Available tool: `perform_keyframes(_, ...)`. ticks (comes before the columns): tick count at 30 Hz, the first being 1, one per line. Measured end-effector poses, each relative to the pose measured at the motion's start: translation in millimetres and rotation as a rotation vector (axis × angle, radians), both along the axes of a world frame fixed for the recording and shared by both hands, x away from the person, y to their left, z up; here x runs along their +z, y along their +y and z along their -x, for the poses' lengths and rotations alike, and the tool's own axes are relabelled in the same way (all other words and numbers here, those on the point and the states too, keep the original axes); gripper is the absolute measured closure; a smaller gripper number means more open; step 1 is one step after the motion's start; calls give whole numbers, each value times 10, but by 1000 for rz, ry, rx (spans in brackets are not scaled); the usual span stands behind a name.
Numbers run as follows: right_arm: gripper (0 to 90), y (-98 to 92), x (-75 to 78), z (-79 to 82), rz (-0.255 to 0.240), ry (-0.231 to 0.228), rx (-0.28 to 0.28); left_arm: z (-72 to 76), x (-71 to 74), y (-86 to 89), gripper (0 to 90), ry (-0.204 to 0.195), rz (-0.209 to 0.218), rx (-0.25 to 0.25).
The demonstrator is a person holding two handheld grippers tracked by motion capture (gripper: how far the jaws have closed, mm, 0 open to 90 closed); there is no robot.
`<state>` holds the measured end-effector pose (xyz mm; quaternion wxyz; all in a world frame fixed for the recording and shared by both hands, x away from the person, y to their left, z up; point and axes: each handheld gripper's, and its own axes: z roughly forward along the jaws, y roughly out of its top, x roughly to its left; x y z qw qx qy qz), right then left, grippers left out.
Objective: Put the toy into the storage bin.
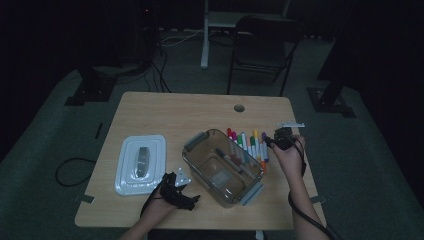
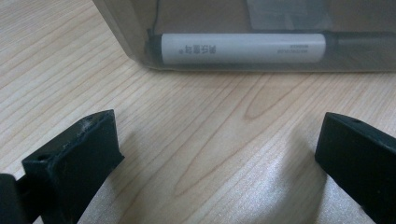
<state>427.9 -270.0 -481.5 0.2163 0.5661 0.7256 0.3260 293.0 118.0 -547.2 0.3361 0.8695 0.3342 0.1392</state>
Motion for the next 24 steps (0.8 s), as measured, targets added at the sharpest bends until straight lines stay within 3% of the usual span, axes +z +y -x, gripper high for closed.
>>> perform_keyframes(1,568,-23,-89,-40,-15,32,-4,0,0,0,5,0,0,0)
perform_keyframes(4,605,-44,-232,-111,-21,59,-19,0,0,0,5,0,0,0)
perform_keyframes(5,618,-49,-279,-141,-44,76,-22,0,0,0,5,0,1,0)
perform_keyframes(9,622,-45,-352,-195,-40,99,-27,0,0,0,5,0,0,0)
perform_keyframes(11,685,-58,-418,-237,-41,132,-41,0,0,0,5,0,0,0)
perform_keyframes(17,766,-132,-464,-252,-16,136,-93,0,0,0,5,0,0,0)
perform_keyframes(20,768,-182,-443,-245,-56,152,-113,0,0,0,5,0,1,0)
perform_keyframes(24,768,-209,-309,-193,-60,139,-119,0,0,0,5,0,1,0)
